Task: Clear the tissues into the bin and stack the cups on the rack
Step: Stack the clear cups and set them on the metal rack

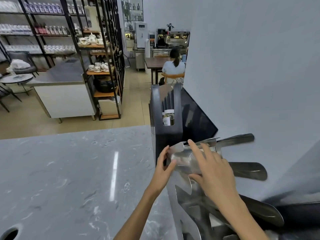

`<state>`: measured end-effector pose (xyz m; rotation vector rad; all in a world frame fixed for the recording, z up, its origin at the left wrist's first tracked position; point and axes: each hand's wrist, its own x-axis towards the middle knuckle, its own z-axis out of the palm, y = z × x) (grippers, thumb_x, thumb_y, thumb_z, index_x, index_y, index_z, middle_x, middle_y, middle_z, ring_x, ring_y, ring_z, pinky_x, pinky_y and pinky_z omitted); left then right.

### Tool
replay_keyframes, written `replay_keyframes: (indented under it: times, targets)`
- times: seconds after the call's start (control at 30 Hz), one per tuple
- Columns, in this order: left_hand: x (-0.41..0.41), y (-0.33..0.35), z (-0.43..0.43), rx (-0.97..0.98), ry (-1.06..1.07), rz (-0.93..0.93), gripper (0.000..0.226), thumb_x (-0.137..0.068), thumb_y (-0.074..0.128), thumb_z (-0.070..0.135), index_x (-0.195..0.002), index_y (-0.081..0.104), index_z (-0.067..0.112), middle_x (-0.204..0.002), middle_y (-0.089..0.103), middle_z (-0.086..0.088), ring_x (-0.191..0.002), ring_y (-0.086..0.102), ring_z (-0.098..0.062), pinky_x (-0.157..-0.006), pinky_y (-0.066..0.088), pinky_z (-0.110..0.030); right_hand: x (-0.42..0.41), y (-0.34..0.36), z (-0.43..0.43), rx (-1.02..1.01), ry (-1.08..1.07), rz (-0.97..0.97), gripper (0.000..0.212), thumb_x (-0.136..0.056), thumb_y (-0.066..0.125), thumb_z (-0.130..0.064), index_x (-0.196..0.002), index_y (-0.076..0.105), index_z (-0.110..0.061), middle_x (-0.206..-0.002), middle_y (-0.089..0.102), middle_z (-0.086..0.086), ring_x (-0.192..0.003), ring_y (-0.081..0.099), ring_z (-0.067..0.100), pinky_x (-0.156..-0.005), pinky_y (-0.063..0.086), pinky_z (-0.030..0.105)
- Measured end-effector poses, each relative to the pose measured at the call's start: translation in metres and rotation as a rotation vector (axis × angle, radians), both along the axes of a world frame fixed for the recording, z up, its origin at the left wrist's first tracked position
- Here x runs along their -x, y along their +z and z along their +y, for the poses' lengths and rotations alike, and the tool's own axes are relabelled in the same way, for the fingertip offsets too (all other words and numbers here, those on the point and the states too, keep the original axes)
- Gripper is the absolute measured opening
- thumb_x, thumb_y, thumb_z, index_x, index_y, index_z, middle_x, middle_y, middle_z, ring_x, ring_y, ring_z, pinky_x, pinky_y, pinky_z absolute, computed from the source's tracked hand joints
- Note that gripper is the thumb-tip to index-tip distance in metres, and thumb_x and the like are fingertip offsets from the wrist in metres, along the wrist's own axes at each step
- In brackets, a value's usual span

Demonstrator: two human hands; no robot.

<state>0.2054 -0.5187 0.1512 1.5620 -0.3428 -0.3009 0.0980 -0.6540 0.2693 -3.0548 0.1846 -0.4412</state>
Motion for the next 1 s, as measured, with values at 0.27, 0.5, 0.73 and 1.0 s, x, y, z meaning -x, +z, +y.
replay_keyframes:
  times: [0.27, 0.5, 0.73, 1.0]
  targets:
    - [-0.01, -0.024, -0.004, 0.03, 0.046, 0.08, 0.078, -0.085, 0.06, 0.065, -0.154, 0.035, 0.038, -0.155, 0.046, 0.012, -0.137, 0.049, -0.006, -0.108, 0.049, -0.028, 0.009, 0.003, -0.006, -0.159, 0.073, -0.05, 0.075, -0.082, 0.079, -0.031, -0.148, 0.043, -0.031, -0.148, 0.049, -0.006, -0.128, 0.051, 0.02, -0.095, 0.051, 0.031]
    - [-0.015, -0.02, -0.008, 0.026, 0.085, 0.105, 0.065, -0.087, 0.053, 0.062, -0.144, 0.044, 0.032, -0.142, 0.055, 0.005, -0.126, 0.058, -0.014, -0.102, 0.055, -0.042, 0.01, -0.005, -0.003, -0.24, 0.004, -0.128, 0.079, -0.075, 0.083, -0.041, -0.145, 0.049, -0.027, -0.138, 0.06, -0.004, -0.12, 0.059, 0.02, -0.091, 0.055, 0.033]
    - [-0.018, -0.022, -0.007, -0.018, 0.079, 0.1, 0.046, -0.1, 0.05, 0.048, -0.143, 0.042, 0.035, -0.141, 0.054, 0.008, -0.126, 0.058, -0.015, -0.1, 0.056, -0.042, 0.012, -0.004, -0.01, -0.309, 0.05, -0.074, 0.078, -0.091, 0.068, -0.037, -0.156, 0.026, -0.034, -0.152, 0.045, -0.008, -0.132, 0.048, 0.016, -0.104, 0.047, 0.032]
    - [-0.017, -0.022, -0.009, -0.024, 0.105, 0.052, 0.044, -0.102, 0.048, 0.045, -0.143, 0.043, 0.031, -0.142, 0.054, 0.004, -0.125, 0.059, -0.014, -0.086, 0.058, -0.02, 0.012, -0.006, -0.008, -0.295, 0.014, -0.081, 0.078, -0.088, 0.071, -0.038, -0.155, 0.032, -0.033, -0.148, 0.051, -0.005, -0.126, 0.055, 0.018, -0.097, 0.05, 0.03]
